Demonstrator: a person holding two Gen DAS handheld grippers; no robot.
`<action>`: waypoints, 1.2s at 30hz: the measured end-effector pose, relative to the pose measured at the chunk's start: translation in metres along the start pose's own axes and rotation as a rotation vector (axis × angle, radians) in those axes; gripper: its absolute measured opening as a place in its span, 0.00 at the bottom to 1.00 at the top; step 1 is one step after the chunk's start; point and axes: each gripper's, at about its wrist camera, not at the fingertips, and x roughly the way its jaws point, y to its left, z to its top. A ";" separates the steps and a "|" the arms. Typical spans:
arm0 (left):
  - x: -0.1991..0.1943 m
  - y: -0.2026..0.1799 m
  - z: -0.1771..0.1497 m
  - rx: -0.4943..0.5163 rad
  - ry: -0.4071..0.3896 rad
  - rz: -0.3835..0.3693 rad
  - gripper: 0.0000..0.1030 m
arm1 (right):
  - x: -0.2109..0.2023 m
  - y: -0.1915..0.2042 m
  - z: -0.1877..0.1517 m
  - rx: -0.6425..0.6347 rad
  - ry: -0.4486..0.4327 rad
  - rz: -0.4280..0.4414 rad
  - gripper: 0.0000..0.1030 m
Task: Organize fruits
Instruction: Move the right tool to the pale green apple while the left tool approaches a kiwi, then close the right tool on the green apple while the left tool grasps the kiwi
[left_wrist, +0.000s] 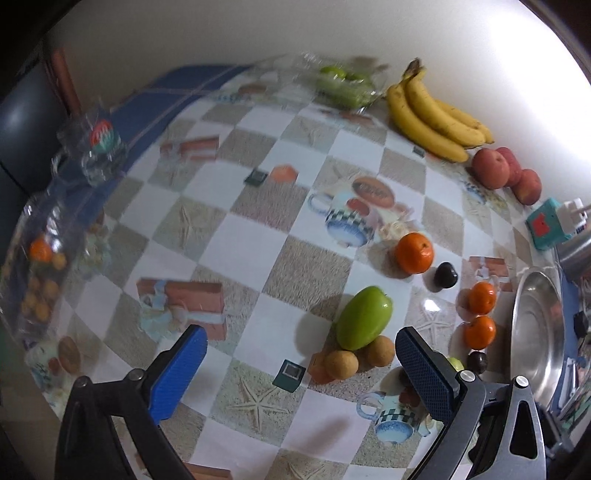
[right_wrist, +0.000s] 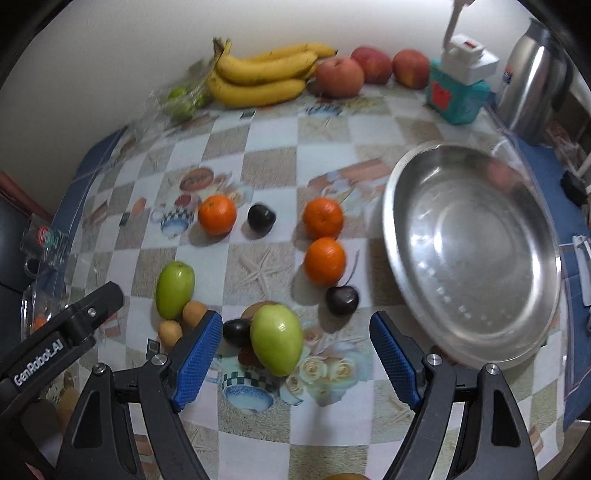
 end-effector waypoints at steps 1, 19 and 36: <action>0.003 0.001 -0.001 -0.005 0.006 0.003 1.00 | 0.004 0.001 -0.001 -0.006 0.012 -0.002 0.80; 0.037 -0.008 -0.009 -0.022 0.119 -0.007 1.00 | 0.026 -0.006 -0.005 -0.002 0.042 0.000 0.68; 0.047 -0.015 -0.014 -0.067 0.184 -0.164 0.48 | 0.036 0.001 -0.003 -0.012 0.070 0.082 0.48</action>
